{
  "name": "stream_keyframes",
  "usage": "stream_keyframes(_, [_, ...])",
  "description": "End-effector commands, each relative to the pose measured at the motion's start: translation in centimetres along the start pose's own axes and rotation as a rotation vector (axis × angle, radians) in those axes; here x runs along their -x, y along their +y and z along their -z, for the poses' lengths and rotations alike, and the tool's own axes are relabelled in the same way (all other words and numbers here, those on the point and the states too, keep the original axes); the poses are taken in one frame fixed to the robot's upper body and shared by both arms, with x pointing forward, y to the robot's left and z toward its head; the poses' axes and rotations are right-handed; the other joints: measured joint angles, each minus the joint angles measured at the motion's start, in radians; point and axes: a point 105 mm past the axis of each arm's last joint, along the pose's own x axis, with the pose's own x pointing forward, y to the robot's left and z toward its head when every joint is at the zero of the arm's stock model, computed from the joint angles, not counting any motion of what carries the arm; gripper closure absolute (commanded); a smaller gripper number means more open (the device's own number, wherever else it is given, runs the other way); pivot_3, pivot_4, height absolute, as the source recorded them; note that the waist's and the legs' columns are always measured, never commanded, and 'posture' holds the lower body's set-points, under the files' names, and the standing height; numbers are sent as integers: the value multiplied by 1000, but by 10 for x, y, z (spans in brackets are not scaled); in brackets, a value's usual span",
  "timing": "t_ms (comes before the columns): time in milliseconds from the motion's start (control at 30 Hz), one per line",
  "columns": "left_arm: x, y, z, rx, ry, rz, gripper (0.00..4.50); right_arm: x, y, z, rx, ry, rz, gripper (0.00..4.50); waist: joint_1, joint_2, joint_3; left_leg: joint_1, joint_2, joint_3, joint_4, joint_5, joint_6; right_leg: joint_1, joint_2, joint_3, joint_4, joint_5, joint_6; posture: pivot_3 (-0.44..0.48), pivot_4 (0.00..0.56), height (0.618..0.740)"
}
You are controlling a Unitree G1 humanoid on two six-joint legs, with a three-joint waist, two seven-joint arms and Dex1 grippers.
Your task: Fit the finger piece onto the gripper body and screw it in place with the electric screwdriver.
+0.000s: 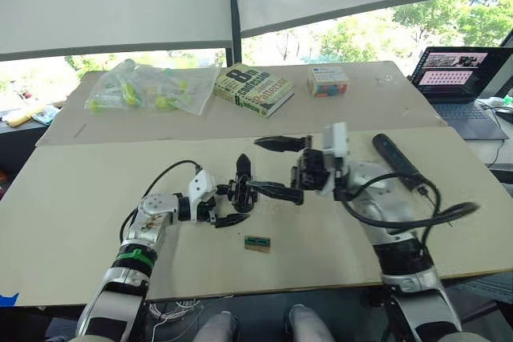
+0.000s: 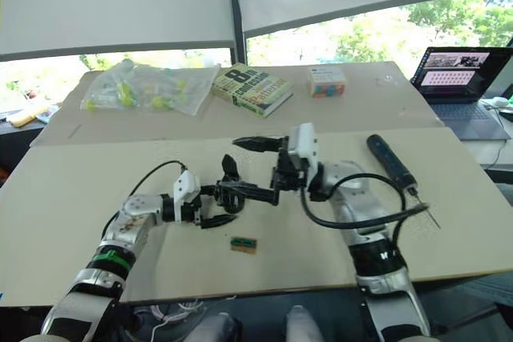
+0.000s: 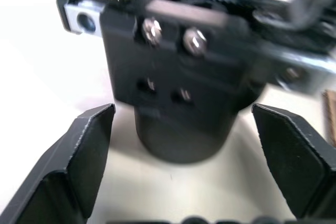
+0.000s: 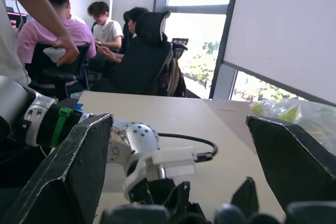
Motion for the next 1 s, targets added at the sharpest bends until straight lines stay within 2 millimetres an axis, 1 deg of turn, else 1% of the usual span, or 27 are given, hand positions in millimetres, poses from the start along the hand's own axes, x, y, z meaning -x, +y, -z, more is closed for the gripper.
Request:
stream_keyframes(33, [38,3,3,35,1,-55,25,35,-10,-17,40,18,137,0,-6,0,0,0,0,0,-1,0,0,0,0,0,0,0,0,0,150,740])
stream_keyframes(100, [57,0,-3,23,-22,-64,25,62,-14,-14,59,79,236,0,-9,0,0,1,1,0,-3,0,0,0,0,0,-1,0,0,0,150,740])
stream_keyframes(167, [73,-4,-15,2,-66,-74,25,90,-17,-11,78,140,345,0,-6,0,1,0,1,0,-3,0,0,-1,0,0,-1,-1,-1,0,150,740])
stream_keyframes(233, [87,-5,-35,-38,-129,-107,25,128,-19,-7,107,211,492,0,2,1,2,0,1,0,-3,0,0,0,0,0,-2,-1,-1,0,150,740])
stream_keyframes(300, [95,-7,-52,-68,-179,-137,25,161,-17,-4,142,281,611,0,20,1,2,-1,1,0,-3,0,0,1,-1,-1,-6,0,-1,0,150,740])
stream_keyframes(333, [99,-8,-63,-81,-212,-156,25,184,-14,-2,158,323,695,0,24,1,2,-2,1,0,-3,0,0,2,-1,-1,-7,0,-1,0,150,740])
stream_keyframes(400, [103,-12,-77,-88,-255,-178,25,215,-6,-1,186,379,815,0,33,1,2,-2,1,0,-3,0,0,2,-1,-1,-9,0,-1,0,150,740])
stream_keyframes(433, [105,-14,-84,-90,-275,-189,25,234,1,-1,193,405,895,0,35,1,2,-2,1,0,-3,0,1,2,-1,-1,-9,0,-1,0,150,740])
stream_keyframes(533, [108,-21,-96,-83,-312,-199,25,272,26,3,190,475,1047,0,36,2,3,-2,1,0,-3,-1,1,3,-1,0,-9,0,-1,0,150,740])
stream_keyframes(633, [106,-27,-103,-77,-323,-180,25,295,49,7,153,508,1160,0,28,2,3,-1,3,1,-3,-1,1,3,0,0,-9,-2,1,0,150,740])
stream_keyframes(667, [105,-28,-104,-75,-323,-168,25,301,55,8,140,513,1192,0,24,2,3,-1,4,1,-3,-1,1,4,0,0,-9,-5,6,0,150,740])
stream_keyframes(700, [104,-29,-106,-79,-322,-160,25,306,60,8,129,510,1231,0,23,2,3,-1,5,3,-3,-1,1,4,0,0,-9,-6,7,0,150,740])
stream_keyframes(767, [103,-30,-109,-80,-322,-144,25,309,63,8,119,503,1266,0,18,3,3,0,7,4,-3,-1,1,4,1,0,-9,-6,6,0,150,740])
stream_keyframes(833, [101,-32,-112,-88,-318,-120,25,308,54,5,112,481,1284,0,12,3,3,1,9,9,-3,-1,1,4,1,3,-9,-6,6,0,150,740])
stream_keyframes(867, [98,-33,-114,-90,-317,-103,25,307,44,3,107,480,1281,0,11,3,3,1,10,10,-3,-1,1,4,1,3,-9,-6,6,0,150,740])
stream_keyframes(933, [95,-35,-117,-93,-318,-86,25,305,28,1,99,487,1272,0,11,4,3,2,10,13,-3,-1,1,4,1,3,-9,-6,6,0,150,740])
stream_keyframes(967, [93,-36,-119,-93,-321,-78,25,303,15,2,66,499,1258,0,10,4,4,2,10,15,-3,-1,1,4,2,4,-9,-6,6,0,150,740])
stream_keyframes(1000, [92,-36,-120,-94,-323,-74,25,302,7,3,41,508,1250,0,10,4,4,3,11,16,-3,-1,2,4,2,4,-9,-6,6,0,150,740])
